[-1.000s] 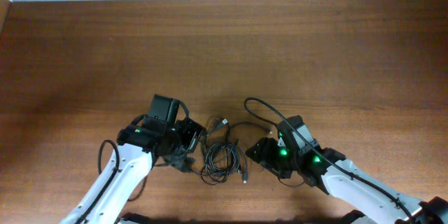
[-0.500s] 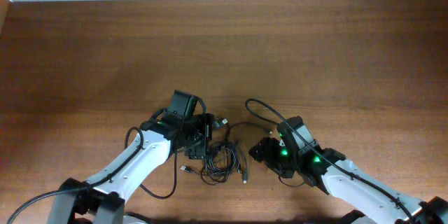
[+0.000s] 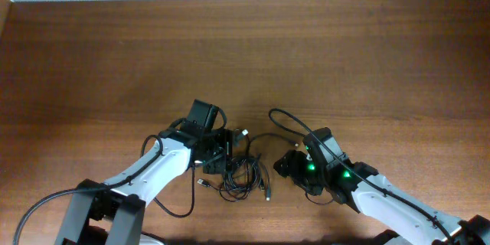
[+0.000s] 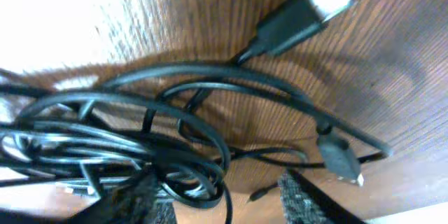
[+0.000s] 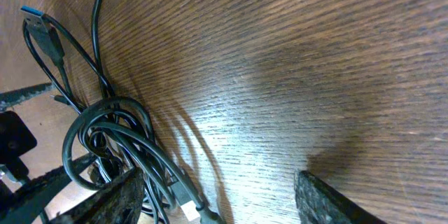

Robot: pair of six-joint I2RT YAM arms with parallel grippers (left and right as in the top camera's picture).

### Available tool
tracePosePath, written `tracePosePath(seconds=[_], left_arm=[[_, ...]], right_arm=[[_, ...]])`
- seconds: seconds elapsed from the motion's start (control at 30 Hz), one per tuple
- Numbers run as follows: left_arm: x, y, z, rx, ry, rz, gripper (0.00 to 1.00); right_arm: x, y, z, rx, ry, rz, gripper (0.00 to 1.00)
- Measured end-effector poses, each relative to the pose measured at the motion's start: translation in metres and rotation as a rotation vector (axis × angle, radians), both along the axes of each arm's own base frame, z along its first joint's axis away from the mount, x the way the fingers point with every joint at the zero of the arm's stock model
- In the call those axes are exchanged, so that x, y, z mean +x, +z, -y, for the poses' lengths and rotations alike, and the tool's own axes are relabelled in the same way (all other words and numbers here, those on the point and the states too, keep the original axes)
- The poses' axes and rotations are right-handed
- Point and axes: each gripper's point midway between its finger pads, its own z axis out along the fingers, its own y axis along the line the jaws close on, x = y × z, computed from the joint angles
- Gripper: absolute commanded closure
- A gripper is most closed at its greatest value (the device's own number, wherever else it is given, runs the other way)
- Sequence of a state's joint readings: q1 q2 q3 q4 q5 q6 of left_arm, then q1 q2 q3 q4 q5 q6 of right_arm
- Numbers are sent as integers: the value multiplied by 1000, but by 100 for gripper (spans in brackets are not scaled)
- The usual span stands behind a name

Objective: Untangle cables

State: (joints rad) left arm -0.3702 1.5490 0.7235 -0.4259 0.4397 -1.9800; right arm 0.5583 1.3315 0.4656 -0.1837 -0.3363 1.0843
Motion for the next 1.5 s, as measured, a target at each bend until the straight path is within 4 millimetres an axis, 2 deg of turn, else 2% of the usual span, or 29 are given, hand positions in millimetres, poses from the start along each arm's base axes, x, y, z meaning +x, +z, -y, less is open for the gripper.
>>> tracePosePath(seconds=[0.1, 0.13, 0.27, 0.37, 0.47, 0.53, 0.57, 0.6, 0.63, 0.7, 0.83, 0.9, 1.0, 1.07, 1.13, 1.2, 1.23, 1.27, 1.3, 1.4, 1.47, 1.5], left_arm=[[-11, -1, 0, -8, -8, -49, 44], [-18, -2, -1, -2, -10, -80, 46], [-33, -9, -13, 60, 0, -148, 66], [-31, -12, -19, 97, 4, -133, 68], [-29, -14, -24, 129, -17, -107, 57], [-29, -15, -25, 140, -35, -98, 43], [-30, -17, -25, 144, -43, -101, 40], [-32, -19, -24, 149, -60, -104, 42], [-33, -20, -23, 154, -66, -107, 48], [-34, -24, -19, 164, -87, -107, 100], [-29, -25, -16, 187, -123, -73, 100], [-20, -24, -12, 181, -161, -11, 100], [21, -16, -3, 187, -281, 247, 100], [38, -10, 0, 208, -340, 363, 100], [52, 1, 2, 230, -383, 471, 100], [71, 23, 6, 248, -426, 627, 100], [80, 39, 9, 257, -453, 717, 100], [86, 50, 11, 268, -476, 779, 100], [90, 60, 13, 276, -496, 834, 100], [96, 91, 14, 317, -564, 982, 100], [96, 97, 14, 339, -605, 1021, 100], [96, 97, 14, 349, -626, 1033, 100]], right_arm=[[0, -1, 1, -5, -1, -2, 29], [0, -1, 2, -8, -3, -2, 29], [0, -2, 3, -15, -7, 1, 28], [0, -2, 3, -19, -9, 1, 28], [0, -2, 4, -20, -9, 0, 28], [0, -2, 4, -20, -9, 0, 28], [0, -2, 4, -20, -9, -1, 28], [0, -2, 4, -20, -9, -1, 28], [0, -2, 4, -20, -9, -1, 28], [0, -2, 4, -20, -9, -1, 28], [-1, -2, 2, -14, -3, -3, 28], [1, 3, -4, 17, 25, 19, 28], [11, 24, -27, 140, 107, 112, 29], [15, 44, -44, 241, 164, 173, 29], [14, 56, -54, 307, 206, 196, 28], [10, 59, -57, 339, 214, 171, 28], [9, 61, -57, 357, 197, 144, 22], [8, 61, -57, 370, 180, 121, 14], [10, 62, -56, 387, 139, 85, 1], [19, 66, -51, 429, 16, 5, 2], [28, 70, -49, 461, -71, -30, 1], [34, 71, -48, 472, -127, -43, 8]])
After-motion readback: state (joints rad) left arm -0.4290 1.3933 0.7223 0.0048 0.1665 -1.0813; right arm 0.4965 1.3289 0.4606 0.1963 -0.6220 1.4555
